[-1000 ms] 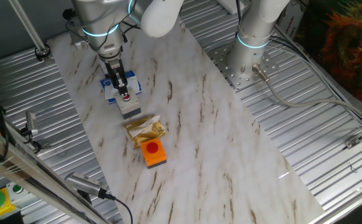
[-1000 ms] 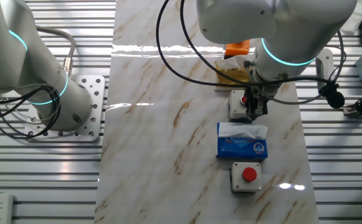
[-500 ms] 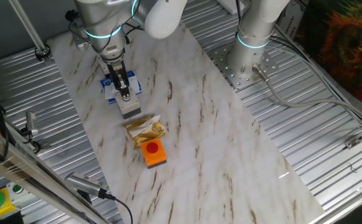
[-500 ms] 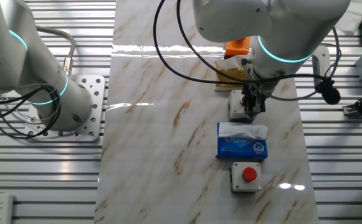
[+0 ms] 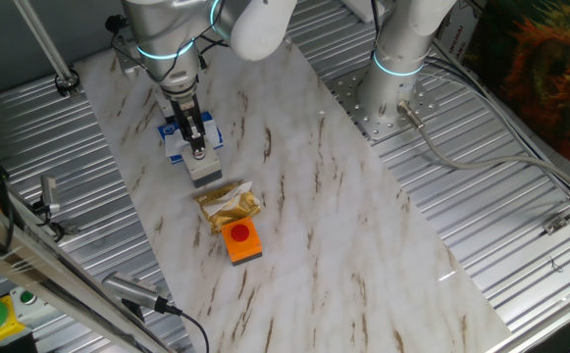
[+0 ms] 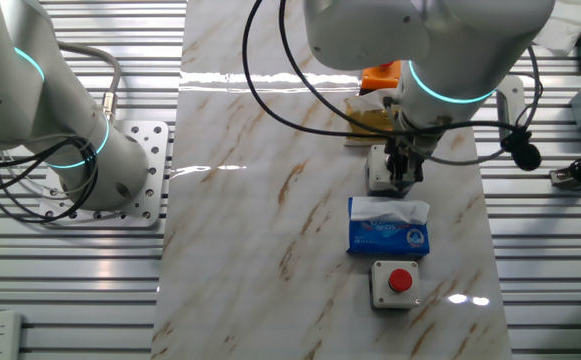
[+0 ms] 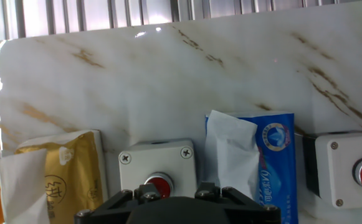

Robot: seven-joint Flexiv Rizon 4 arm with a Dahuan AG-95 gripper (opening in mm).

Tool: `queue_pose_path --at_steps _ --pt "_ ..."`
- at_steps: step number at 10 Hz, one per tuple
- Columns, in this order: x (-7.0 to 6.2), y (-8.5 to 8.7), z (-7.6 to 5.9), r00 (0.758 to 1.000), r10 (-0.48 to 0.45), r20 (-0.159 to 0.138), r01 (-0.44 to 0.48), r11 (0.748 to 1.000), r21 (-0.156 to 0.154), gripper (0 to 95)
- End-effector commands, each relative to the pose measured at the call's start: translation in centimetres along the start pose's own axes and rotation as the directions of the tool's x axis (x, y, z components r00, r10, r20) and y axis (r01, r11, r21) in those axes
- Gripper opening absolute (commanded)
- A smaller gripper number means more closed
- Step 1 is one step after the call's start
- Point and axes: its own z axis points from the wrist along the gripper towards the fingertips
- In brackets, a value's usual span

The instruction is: Press three buttons from left to right in sequence

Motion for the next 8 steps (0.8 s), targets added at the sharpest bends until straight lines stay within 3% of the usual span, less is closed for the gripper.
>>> queue_pose_path --at_steps 1,4,8 --pt "0.06 -0.17 0.19 1.0 -0.005 0.003 0.005 1.0 0.003 38.0" --pt "0.25 -0.37 0.13 1.0 0.0 0.011 0.0 1.0 -0.008 38.0" --pt "0.33 -0.54 0.29 1.0 -0.005 0.01 0.005 1.0 0.0 38.0"
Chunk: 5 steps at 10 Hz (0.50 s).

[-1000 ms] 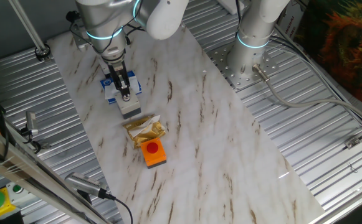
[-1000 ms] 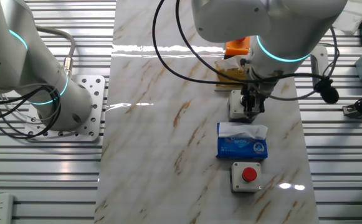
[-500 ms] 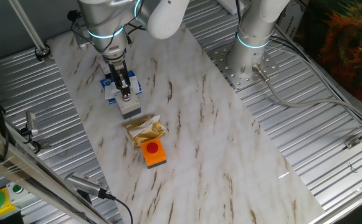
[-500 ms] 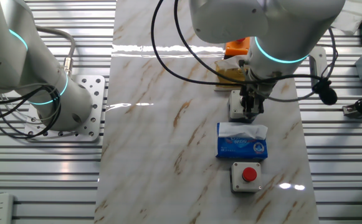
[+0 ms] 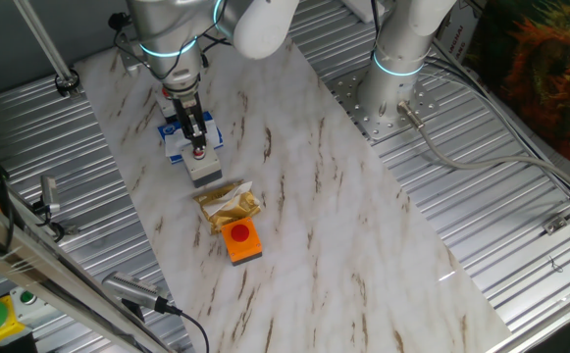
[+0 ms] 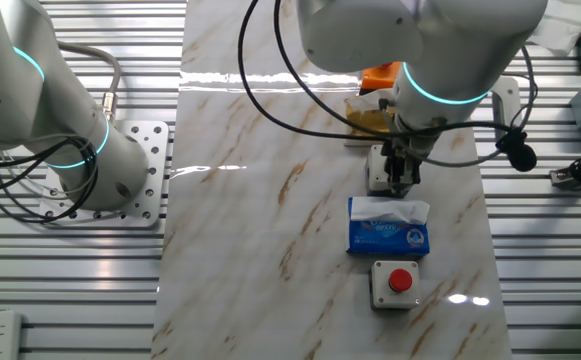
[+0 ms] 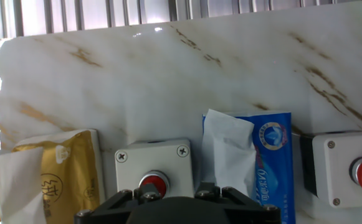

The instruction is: Press three buttons from left to right in sequence

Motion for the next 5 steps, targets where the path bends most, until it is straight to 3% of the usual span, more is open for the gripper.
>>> queue_pose_path --at_steps 1,5 --pt "0.07 -0.08 0.18 1.0 0.0 0.006 0.0 1.0 -0.004 38.0" --pt "-0.11 -0.29 0.74 1.0 0.006 0.026 -0.005 1.0 -0.019 38.0"
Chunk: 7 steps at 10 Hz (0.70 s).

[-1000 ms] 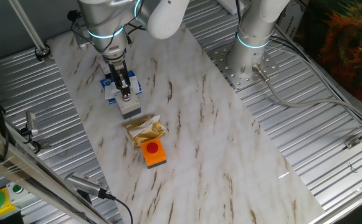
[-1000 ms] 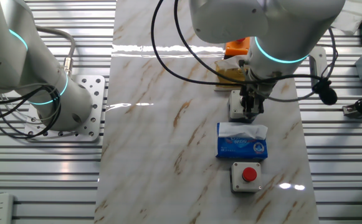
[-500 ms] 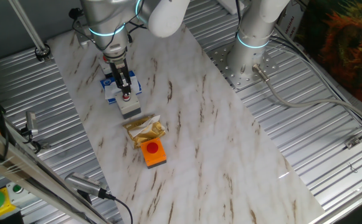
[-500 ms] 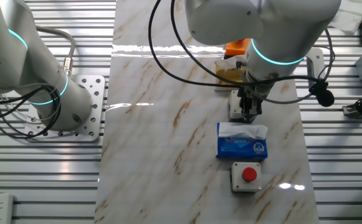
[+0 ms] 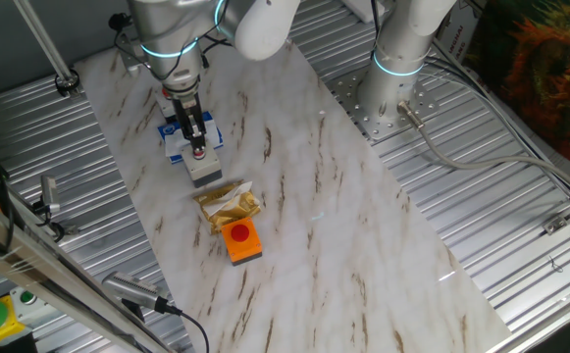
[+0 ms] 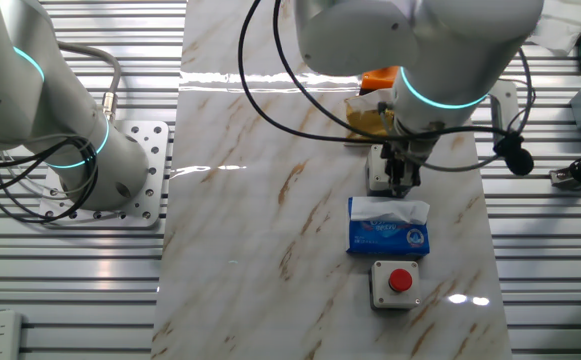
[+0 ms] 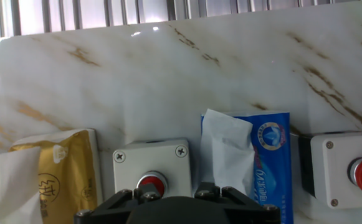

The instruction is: Press three buttons from left to right in sequence

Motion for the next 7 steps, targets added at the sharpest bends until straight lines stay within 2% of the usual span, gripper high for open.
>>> queue_pose_path --at_steps 1,3,4,5,6,7 --pt "-0.15 -0.19 0.73 1.0 0.005 0.012 -0.005 1.0 -0.014 38.0" --pt "-0.28 -0.32 1.15 1.0 0.002 0.001 -0.002 1.0 -0.008 38.0" --pt "-0.29 -0.33 1.17 1.0 0.017 -0.008 -0.017 0.999 -0.037 38.0" --pt "-0.31 -0.29 1.15 1.0 0.03 0.007 -0.03 0.999 -0.04 38.0" --pt "-0.4 -0.18 1.05 1.0 0.013 0.003 -0.013 1.0 -0.009 38.0" --pt "-0.44 0.0 0.77 1.0 0.01 -0.016 -0.01 1.0 0.009 38.0"
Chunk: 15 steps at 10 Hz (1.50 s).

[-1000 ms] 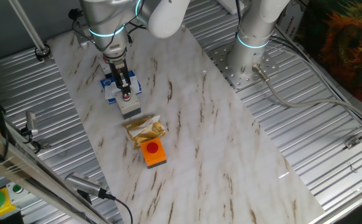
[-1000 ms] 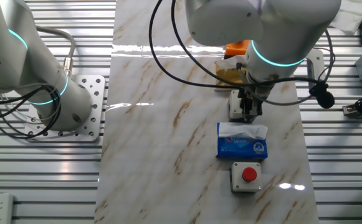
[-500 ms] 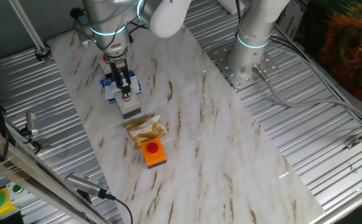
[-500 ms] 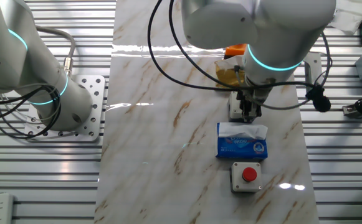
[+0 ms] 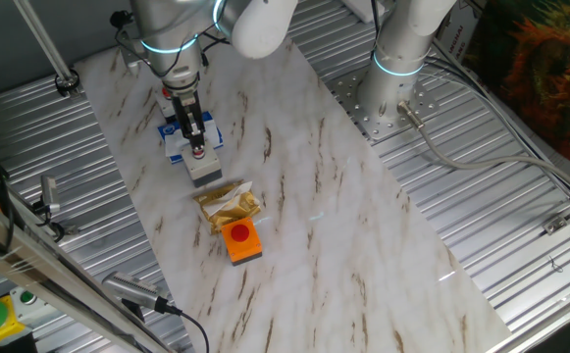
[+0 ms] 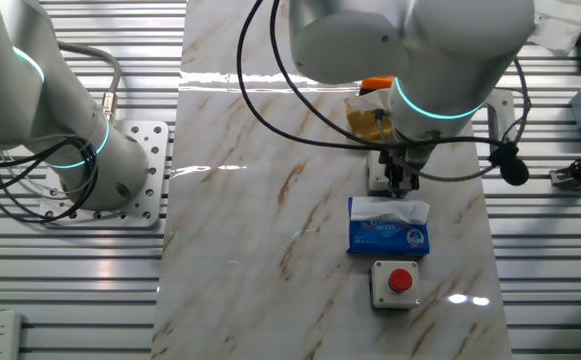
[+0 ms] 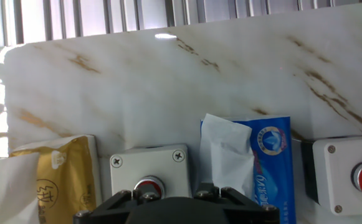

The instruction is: Press three buttons from left to right in sequence

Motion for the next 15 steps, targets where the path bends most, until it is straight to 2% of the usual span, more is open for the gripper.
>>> queue_pose_path --at_steps 1,2,3,4,5,6,8,12,15 --pt "0.1 0.2 -0.2 0.999 -0.021 -0.04 0.024 0.998 0.061 38.0" --pt "0.3 0.1 -1.1 0.998 -0.031 -0.046 0.035 0.996 0.078 38.0" --pt "0.5 -0.1 -2.2 0.998 -0.043 -0.045 0.047 0.996 0.08 38.0" --pt "0.8 -0.3 -3.1 0.999 -0.02 -0.04 0.022 0.999 0.049 38.0" --pt "1.1 -0.4 -4.1 0.998 -0.047 -0.048 0.051 0.996 0.07 38.0" --pt "1.5 -0.2 -4.9 0.998 -0.044 -0.048 0.047 0.997 0.067 38.0" --pt "1.7 0.0 -5.3 0.998 -0.044 -0.05 0.047 0.997 0.067 38.0" --pt "1.7 0.2 -5.2 0.998 -0.048 -0.046 0.051 0.996 0.067 38.0" --pt "1.6 1.5 -4.6 0.999 -0.037 -0.034 0.039 0.997 0.072 38.0"
